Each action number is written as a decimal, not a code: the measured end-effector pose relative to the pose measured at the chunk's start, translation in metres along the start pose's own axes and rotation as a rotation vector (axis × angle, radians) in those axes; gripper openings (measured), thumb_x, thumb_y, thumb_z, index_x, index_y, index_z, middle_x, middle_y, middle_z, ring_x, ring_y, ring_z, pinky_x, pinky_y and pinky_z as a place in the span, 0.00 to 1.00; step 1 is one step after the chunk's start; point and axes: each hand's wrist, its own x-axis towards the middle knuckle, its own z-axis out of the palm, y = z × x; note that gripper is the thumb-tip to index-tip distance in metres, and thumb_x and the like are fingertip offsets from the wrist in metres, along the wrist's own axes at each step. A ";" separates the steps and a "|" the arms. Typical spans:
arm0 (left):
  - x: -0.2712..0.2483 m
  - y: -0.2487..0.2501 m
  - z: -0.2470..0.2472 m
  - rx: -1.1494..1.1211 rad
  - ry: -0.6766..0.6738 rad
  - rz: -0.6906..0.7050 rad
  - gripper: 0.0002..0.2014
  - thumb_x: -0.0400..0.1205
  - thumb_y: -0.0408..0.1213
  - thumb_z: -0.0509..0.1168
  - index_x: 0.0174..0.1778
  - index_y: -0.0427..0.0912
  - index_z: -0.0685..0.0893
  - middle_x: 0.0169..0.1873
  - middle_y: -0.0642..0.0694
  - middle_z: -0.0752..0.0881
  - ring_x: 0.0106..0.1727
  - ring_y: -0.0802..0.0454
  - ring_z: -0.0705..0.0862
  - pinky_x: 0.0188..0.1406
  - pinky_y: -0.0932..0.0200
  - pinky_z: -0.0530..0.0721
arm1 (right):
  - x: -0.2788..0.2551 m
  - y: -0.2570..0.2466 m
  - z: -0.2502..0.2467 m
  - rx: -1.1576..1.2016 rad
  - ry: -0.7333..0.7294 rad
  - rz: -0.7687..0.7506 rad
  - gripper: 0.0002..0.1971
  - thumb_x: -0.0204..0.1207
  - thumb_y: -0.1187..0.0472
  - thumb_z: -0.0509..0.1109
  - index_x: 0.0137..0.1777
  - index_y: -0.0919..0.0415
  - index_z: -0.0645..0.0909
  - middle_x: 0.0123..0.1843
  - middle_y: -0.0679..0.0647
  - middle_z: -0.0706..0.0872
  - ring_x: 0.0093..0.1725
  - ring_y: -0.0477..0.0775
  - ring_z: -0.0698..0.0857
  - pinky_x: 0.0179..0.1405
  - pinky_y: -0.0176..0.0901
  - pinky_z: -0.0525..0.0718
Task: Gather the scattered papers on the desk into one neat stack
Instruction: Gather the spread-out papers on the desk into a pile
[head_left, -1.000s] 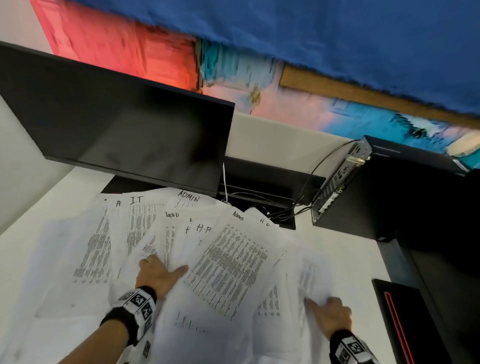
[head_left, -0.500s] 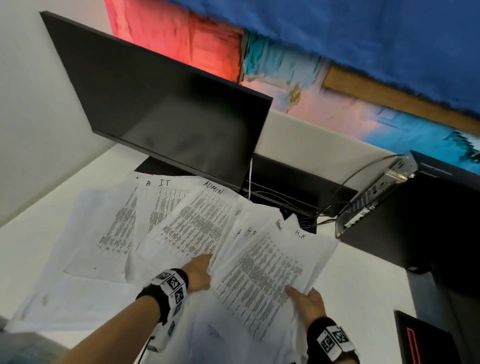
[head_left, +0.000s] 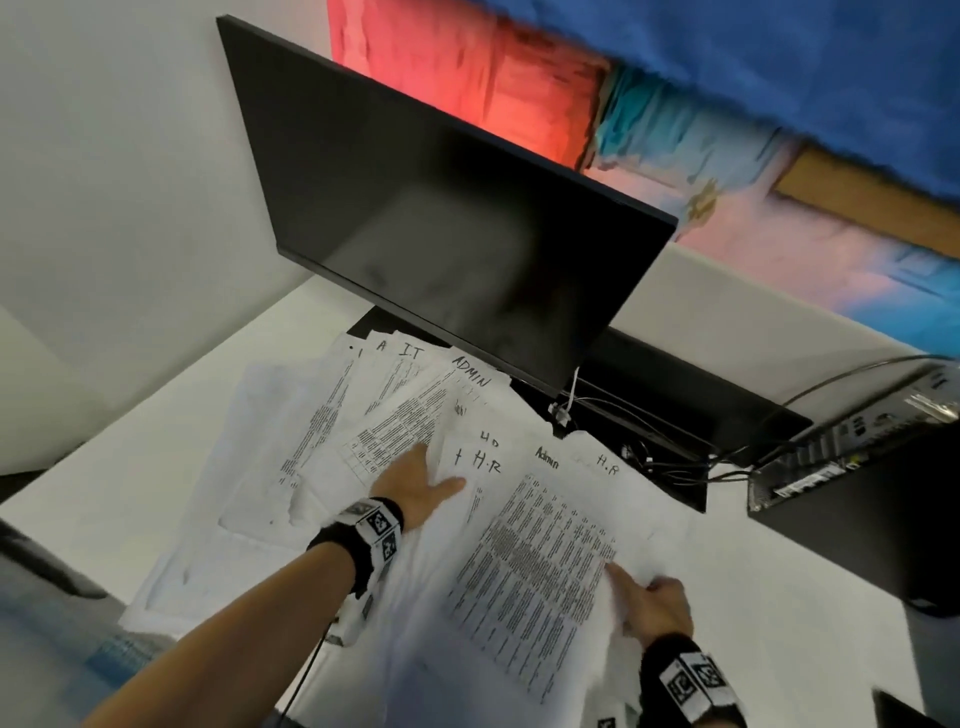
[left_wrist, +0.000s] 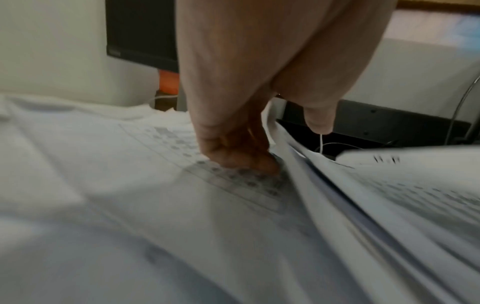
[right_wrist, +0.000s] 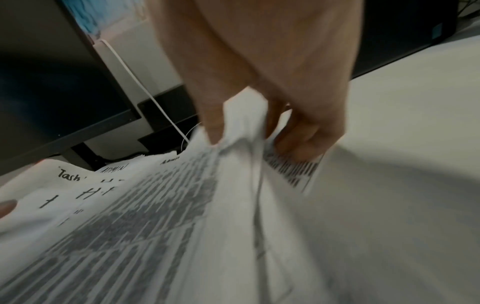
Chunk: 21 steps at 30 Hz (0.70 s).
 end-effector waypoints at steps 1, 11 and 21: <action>0.004 -0.002 -0.012 0.025 0.099 0.014 0.37 0.78 0.58 0.70 0.76 0.39 0.71 0.72 0.41 0.81 0.68 0.41 0.82 0.70 0.42 0.81 | 0.000 0.003 0.003 -0.041 0.054 0.012 0.47 0.48 0.26 0.75 0.56 0.67 0.85 0.50 0.67 0.91 0.50 0.64 0.90 0.58 0.54 0.88; 0.042 -0.104 -0.162 0.223 0.514 -0.554 0.55 0.67 0.74 0.69 0.75 0.29 0.69 0.72 0.30 0.73 0.75 0.31 0.72 0.70 0.32 0.74 | -0.036 -0.020 0.021 -0.102 0.139 0.184 0.43 0.72 0.43 0.76 0.82 0.64 0.67 0.80 0.73 0.66 0.78 0.72 0.69 0.77 0.57 0.68; 0.041 -0.074 -0.102 0.048 0.212 -0.201 0.42 0.76 0.53 0.75 0.77 0.32 0.65 0.72 0.34 0.74 0.68 0.33 0.81 0.61 0.43 0.84 | -0.032 -0.026 0.059 -0.016 -0.102 -0.010 0.22 0.73 0.71 0.78 0.63 0.69 0.74 0.55 0.67 0.85 0.56 0.65 0.85 0.64 0.57 0.82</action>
